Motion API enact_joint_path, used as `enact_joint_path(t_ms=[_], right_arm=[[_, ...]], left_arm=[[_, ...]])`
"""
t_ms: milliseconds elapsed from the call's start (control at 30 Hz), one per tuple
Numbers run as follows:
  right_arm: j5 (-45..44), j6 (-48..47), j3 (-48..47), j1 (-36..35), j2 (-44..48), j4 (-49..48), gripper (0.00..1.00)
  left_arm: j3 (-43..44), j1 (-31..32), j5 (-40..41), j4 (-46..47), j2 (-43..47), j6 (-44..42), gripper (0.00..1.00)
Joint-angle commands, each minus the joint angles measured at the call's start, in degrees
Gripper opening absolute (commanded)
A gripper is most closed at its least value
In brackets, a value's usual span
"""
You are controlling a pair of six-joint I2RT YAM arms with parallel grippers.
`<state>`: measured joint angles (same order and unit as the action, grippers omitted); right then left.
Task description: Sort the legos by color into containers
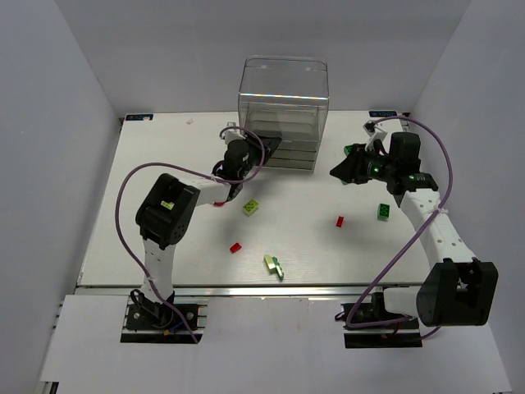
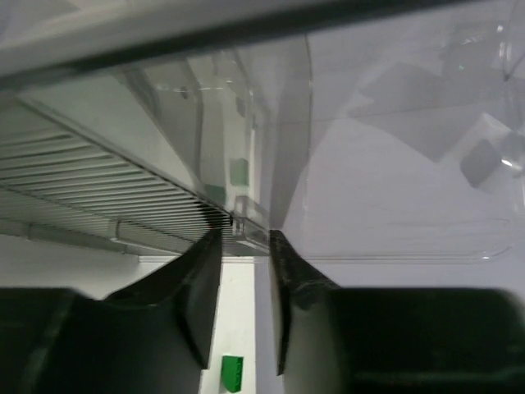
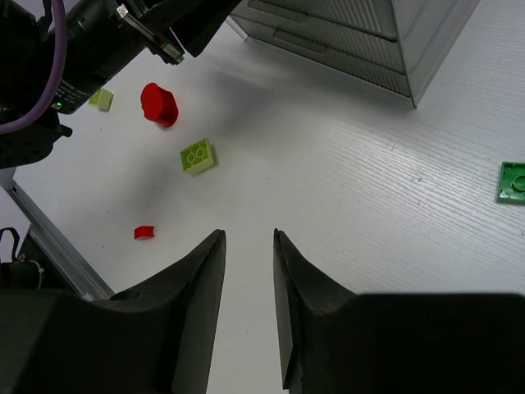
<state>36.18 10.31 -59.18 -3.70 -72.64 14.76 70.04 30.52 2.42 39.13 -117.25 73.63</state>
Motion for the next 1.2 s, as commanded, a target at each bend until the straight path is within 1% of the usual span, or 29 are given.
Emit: enact_joint_path(t_ms=[0,200,233,400,467,500,533,600,633,700,800,1033,1100,1167], right_arm=[[-0.32,-1.25,0.46,0.36,1.98,-1.85,0.35],[-0.41,-2.57,1.26,0.36,2.68,-1.49,0.33],[-0.5,-2.66,1.43,0.36,2.77,-1.41,0.33],[-0.41,-4.15,1.43,0.28,3.12,-0.79,0.32],[-0.15,-4.94,1.43,0.28,3.12,-0.7,0.32],[0.29,-5.29,1.43,0.28,3.12,-0.61,0.32],[0.73,-5.64,1.35,0.19,3.03,-0.61,0.33],[2.56,-6.96,1.0,0.1,2.6,-0.18,0.44],[3.1,-7.75,0.82,0.01,2.42,0.61,0.53],[5.47,-9.16,0.21,0.01,1.63,0.97,0.59],[7.41,-10.04,-0.41,-0.07,0.75,0.88,0.62],[10.13,-16.19,-3.13,-0.25,-1.45,0.97,0.55],[11.36,-17.16,-3.93,-0.25,-2.15,1.14,0.56],[12.33,-18.04,-4.54,-0.25,-2.5,1.14,0.6]], left_arm=[[2.64,0.15,1.36,2.69,-0.87,1.34,0.37],[1.68,0.15,2.07,5.95,-1.66,2.31,0.27],[1.42,0.15,2.15,7.52,-1.66,2.4,0.21],[-1.92,0.15,2.68,12.36,-0.62,2.75,0.09],[-3.24,0.15,2.59,14.47,0.0,2.84,0.02],[-4.37,0.15,2.42,15.44,0.7,2.84,0.0],[-5.08,0.15,2.24,16.66,1.06,2.84,0.0],[-6.22,0.15,1.81,17.64,2.37,2.84,0.0],[-6.41,0.15,1.54,17.73,2.81,2.75,0.0],[-6.93,0.15,1.02,18.34,3.78,2.58,0.0],[-7.02,0.76,-0.13,17.65,5.71,1.88,0.0],[-8.6,0.77,-1.36,16.85,9.93,0.47,0.0],[-9.57,0.77,-1.71,16.15,11.86,-0.14,0.0],[-10.01,0.77,-2.24,15.62,13.53,-0.76,0.0]])
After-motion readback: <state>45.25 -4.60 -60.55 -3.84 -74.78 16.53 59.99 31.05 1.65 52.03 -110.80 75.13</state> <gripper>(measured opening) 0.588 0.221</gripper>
